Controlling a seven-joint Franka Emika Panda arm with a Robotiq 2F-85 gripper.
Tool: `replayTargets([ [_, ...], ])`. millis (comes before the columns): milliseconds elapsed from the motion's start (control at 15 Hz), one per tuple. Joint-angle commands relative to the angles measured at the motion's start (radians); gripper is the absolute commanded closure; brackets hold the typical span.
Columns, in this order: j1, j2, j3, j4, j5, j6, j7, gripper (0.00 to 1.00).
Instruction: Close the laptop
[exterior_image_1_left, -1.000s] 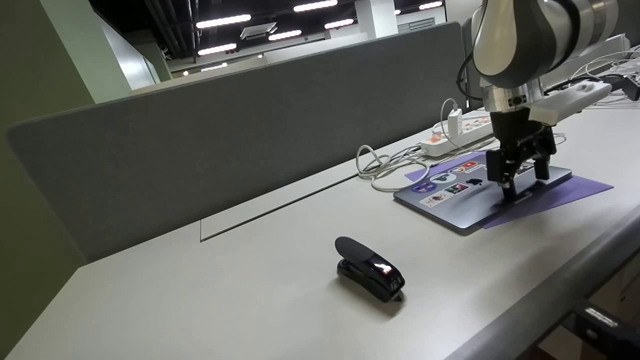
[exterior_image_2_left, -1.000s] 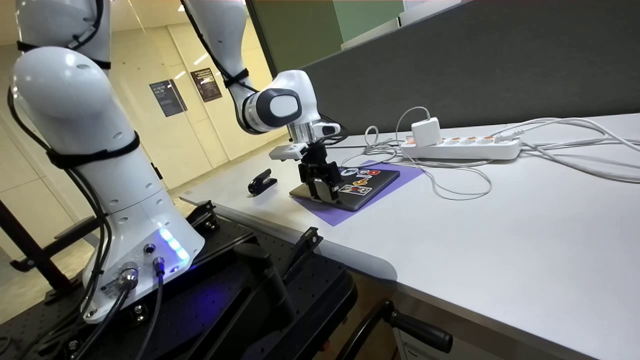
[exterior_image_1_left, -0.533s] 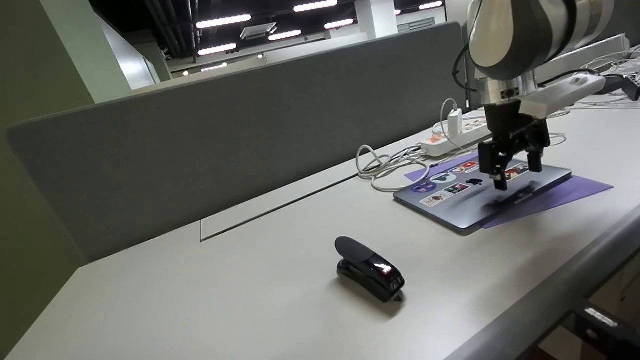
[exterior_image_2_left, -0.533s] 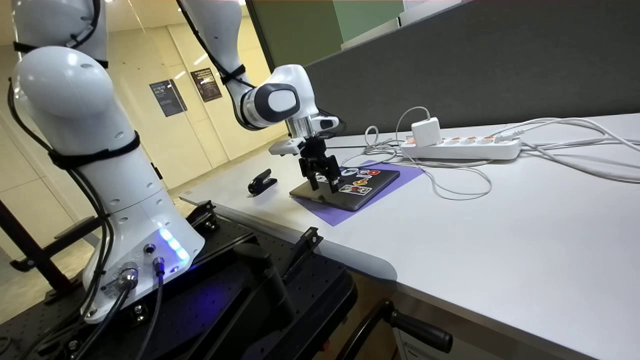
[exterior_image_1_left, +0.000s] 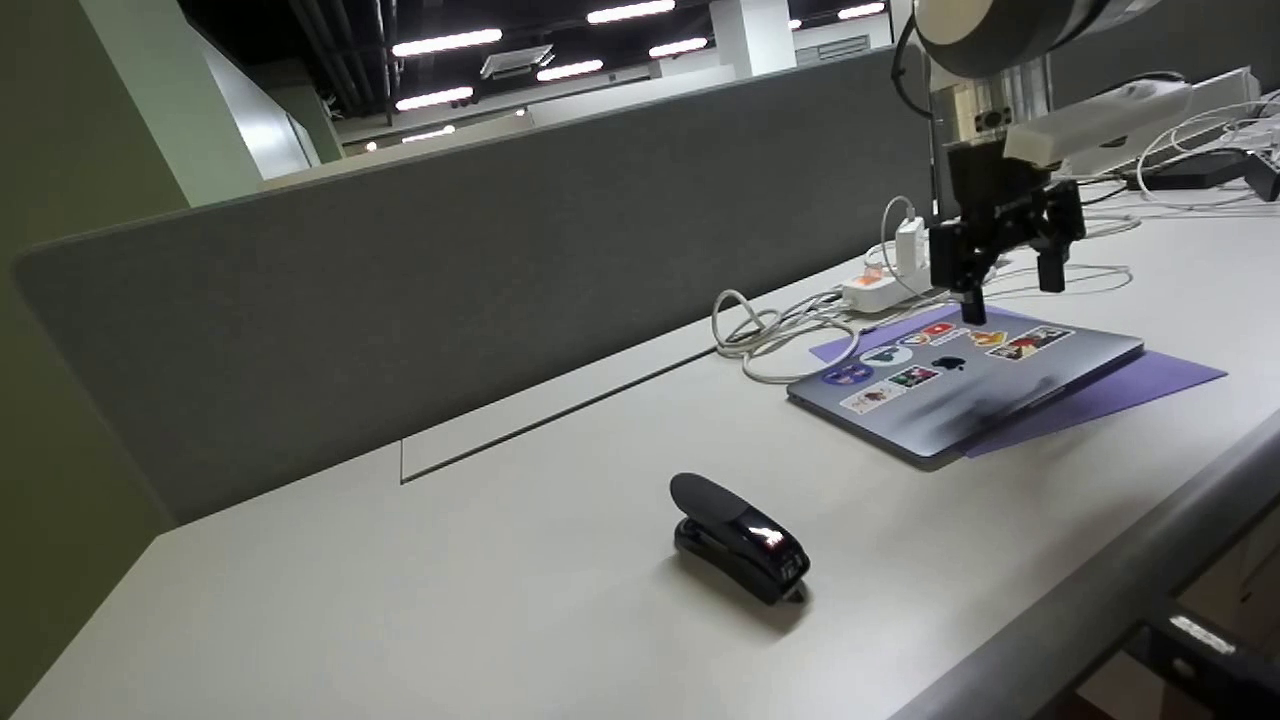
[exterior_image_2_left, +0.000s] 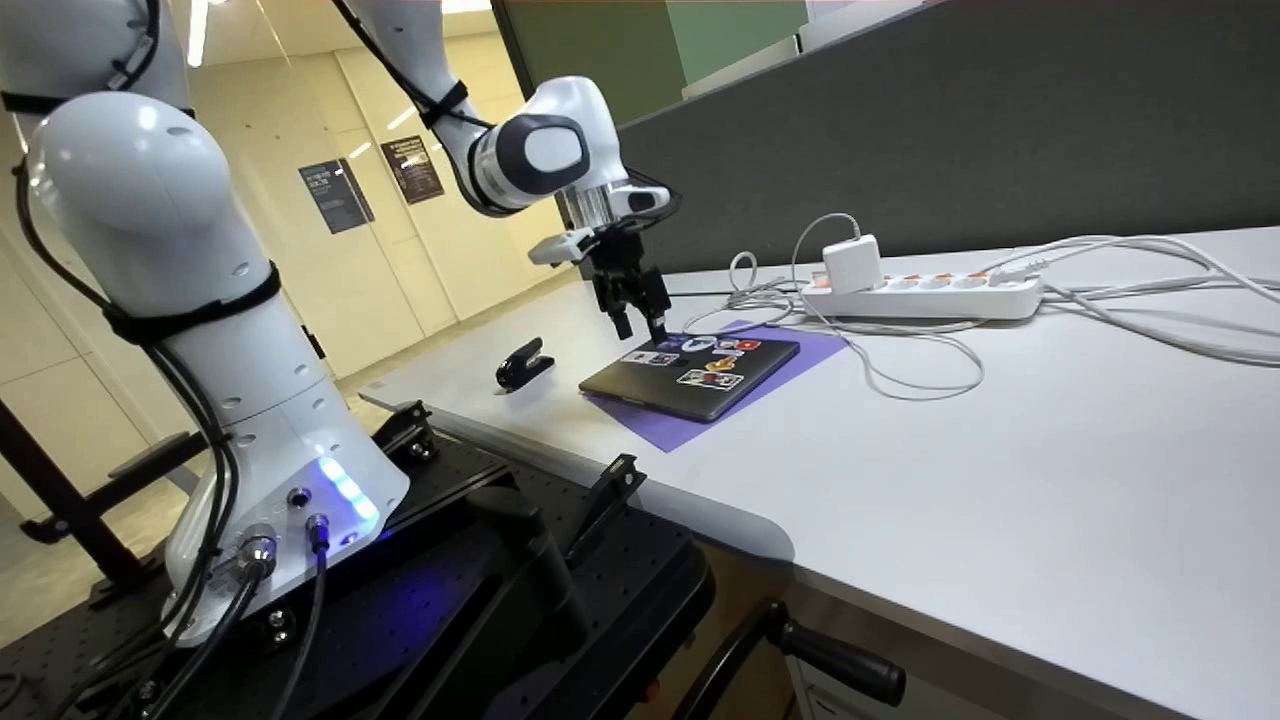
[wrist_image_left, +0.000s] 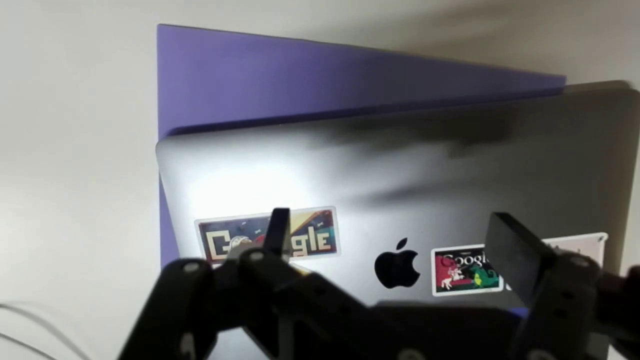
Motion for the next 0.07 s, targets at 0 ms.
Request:
replayTargets([
  [0,-0.034,-0.083,0.029,-0.031,0.008,-0.082,0.035,0.00],
])
